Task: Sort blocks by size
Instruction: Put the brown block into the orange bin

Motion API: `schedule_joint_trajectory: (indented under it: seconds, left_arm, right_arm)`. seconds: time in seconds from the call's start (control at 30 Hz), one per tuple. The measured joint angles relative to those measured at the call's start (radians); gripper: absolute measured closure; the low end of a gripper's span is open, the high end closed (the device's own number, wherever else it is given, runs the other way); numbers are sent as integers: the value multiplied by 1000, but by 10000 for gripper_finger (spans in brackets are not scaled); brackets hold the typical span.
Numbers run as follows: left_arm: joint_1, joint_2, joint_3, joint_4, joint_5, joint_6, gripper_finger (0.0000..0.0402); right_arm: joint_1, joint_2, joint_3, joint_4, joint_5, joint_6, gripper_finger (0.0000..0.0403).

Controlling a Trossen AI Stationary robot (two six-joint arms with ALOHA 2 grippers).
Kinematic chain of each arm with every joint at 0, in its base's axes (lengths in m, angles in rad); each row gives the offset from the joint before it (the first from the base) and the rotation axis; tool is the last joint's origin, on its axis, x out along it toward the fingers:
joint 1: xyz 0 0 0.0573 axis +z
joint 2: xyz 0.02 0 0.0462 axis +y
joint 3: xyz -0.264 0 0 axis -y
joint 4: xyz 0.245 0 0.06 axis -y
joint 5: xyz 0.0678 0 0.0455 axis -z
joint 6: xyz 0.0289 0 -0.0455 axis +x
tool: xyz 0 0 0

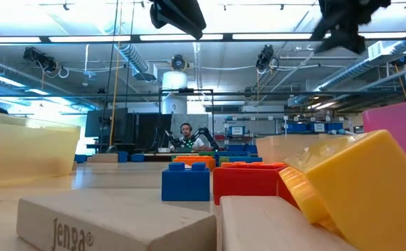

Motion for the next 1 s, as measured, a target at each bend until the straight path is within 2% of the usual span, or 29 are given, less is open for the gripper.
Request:
schedule_joint_trajectory:
  seconds: [0.17,0.3,0.37,0.5,0.63,0.73,0.87,1.0]
  left_arm:
    - [-6,-9,0,-66,-165,36,265]
    - [-23,-74,-29,-90,-189,81,265]
    - [-34,-147,-108,-41,-187,87,265]
    - [-45,-346,-343,81,-147,59,265]
    - [-56,-551,-524,122,-54,40,265]
    - [-52,-688,-621,136,-53,36,265]
    - [-54,-825,-705,153,-51,33,265]
    - [-53,-908,-756,146,-28,4,265]
  right_arm:
    - [301,84,0,228,203,31,248]
    - [469,219,10,432,286,13,268]
    - [527,307,55,463,317,1,276]
    - [599,505,209,452,376,8,293]
    - [620,706,400,375,357,61,304]
    - [614,848,541,319,283,107,305]
    - [608,1018,704,273,183,155,305]
    - [605,1166,845,216,76,207,305]
